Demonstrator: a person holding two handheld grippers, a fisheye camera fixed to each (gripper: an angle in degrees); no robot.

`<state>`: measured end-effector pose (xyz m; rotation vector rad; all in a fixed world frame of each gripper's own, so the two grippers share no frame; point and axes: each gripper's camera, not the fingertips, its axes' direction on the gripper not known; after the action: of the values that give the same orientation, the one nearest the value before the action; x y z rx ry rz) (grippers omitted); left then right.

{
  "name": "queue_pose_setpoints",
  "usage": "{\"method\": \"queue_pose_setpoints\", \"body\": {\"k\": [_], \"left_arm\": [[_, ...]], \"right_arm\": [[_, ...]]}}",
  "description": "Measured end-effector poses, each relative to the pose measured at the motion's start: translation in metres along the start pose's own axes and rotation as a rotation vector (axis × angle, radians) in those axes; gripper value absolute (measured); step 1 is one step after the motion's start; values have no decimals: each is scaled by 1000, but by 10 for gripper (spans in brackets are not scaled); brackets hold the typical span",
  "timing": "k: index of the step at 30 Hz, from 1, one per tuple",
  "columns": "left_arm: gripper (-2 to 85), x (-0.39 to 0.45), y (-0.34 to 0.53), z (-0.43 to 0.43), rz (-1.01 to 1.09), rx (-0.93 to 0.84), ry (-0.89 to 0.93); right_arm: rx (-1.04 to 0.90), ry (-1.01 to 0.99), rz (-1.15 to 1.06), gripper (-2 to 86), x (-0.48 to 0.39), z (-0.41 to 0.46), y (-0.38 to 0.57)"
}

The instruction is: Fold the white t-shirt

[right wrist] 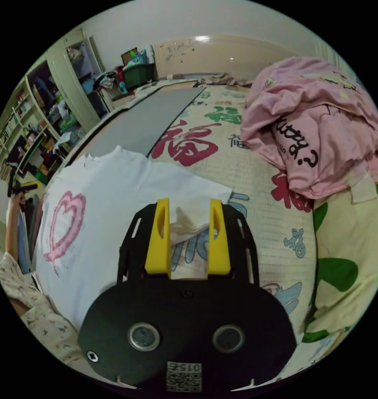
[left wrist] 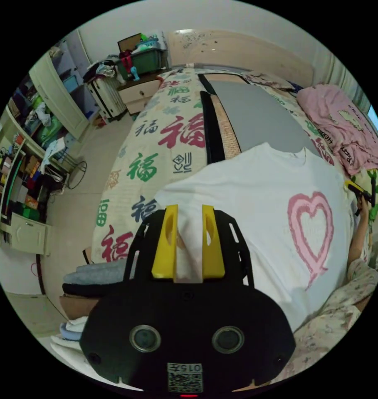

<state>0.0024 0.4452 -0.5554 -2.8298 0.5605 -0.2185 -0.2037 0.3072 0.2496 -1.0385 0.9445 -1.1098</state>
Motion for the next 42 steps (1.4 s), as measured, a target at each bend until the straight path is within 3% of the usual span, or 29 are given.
{"method": "queue_pose_setpoints", "body": {"k": [5,8,12,15,18,23,26,30,34,38,42], "left_arm": [[75,-14,17,21,-61,-77,137],[87,-5,11,35,-35,-116,103],[104,1,0,73,-15,-315,80],[75,3,-3,76,-12,-323,113],[13,13,-4,69,13,-320,95],[5,40,-3,59,110,-382,-15],[11,53,0,84,147,-490,-74],[22,62,0,50,115,-409,-148],[46,105,0,-2,159,-239,-201],[57,209,-17,-46,365,-31,-120],[60,327,-61,-50,551,115,102]], "right_arm": [[88,-132,64,117,38,-40,23],[101,-187,67,112,49,-53,33],[112,-162,49,110,50,-71,44],[107,-144,33,109,52,-83,52],[94,-110,20,109,56,-100,63],[184,-141,34,109,70,-166,94],[131,-138,64,113,77,-193,112],[55,-206,78,131,74,-203,161],[202,-237,215,134,109,-186,230],[201,-527,200,91,146,-173,239],[199,-557,101,32,129,-179,244]]}}
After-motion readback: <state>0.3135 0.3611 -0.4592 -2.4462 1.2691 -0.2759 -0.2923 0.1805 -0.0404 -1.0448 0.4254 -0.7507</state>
